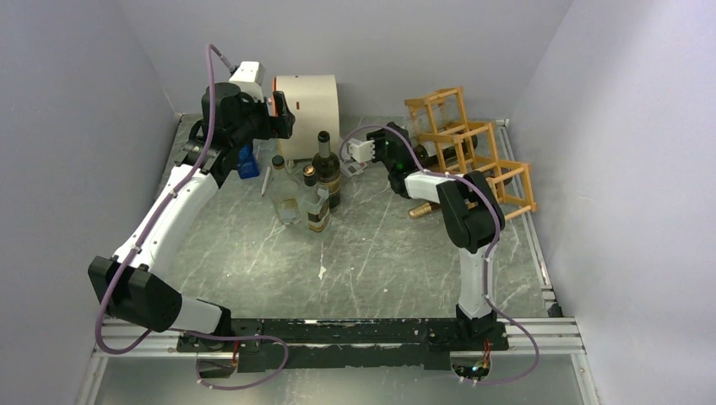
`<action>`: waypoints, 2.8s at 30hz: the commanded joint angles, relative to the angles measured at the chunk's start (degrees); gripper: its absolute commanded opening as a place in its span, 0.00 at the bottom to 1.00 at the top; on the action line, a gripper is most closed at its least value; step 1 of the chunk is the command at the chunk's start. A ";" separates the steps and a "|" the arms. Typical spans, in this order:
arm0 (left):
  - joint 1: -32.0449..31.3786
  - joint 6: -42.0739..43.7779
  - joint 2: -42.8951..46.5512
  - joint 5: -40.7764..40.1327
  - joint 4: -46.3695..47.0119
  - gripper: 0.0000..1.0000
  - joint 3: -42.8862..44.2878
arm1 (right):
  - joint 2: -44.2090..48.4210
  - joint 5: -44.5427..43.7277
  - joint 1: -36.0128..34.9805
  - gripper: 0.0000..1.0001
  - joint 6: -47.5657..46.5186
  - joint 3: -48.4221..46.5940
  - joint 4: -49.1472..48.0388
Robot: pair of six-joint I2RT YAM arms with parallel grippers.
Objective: Take the wine bottle off the wine rack
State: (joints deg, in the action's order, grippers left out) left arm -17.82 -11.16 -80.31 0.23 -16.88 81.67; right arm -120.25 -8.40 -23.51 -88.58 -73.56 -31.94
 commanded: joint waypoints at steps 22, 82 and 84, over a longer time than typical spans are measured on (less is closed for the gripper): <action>0.29 -0.12 -1.50 1.20 1.24 0.93 0.51 | 10.30 0.76 -2.89 0.15 8.82 13.16 -6.68; 0.25 -1.23 -2.24 3.77 1.33 0.93 0.72 | 33.99 0.96 -12.73 0.00 17.56 35.77 -9.10; 0.31 -1.23 -2.22 3.71 1.40 0.93 0.69 | 35.70 1.94 -13.01 0.00 18.87 35.93 -7.79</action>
State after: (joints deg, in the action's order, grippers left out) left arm -17.82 -11.84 -82.52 2.22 -16.91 81.67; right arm -88.25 -7.99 -35.68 -75.70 -38.59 -42.09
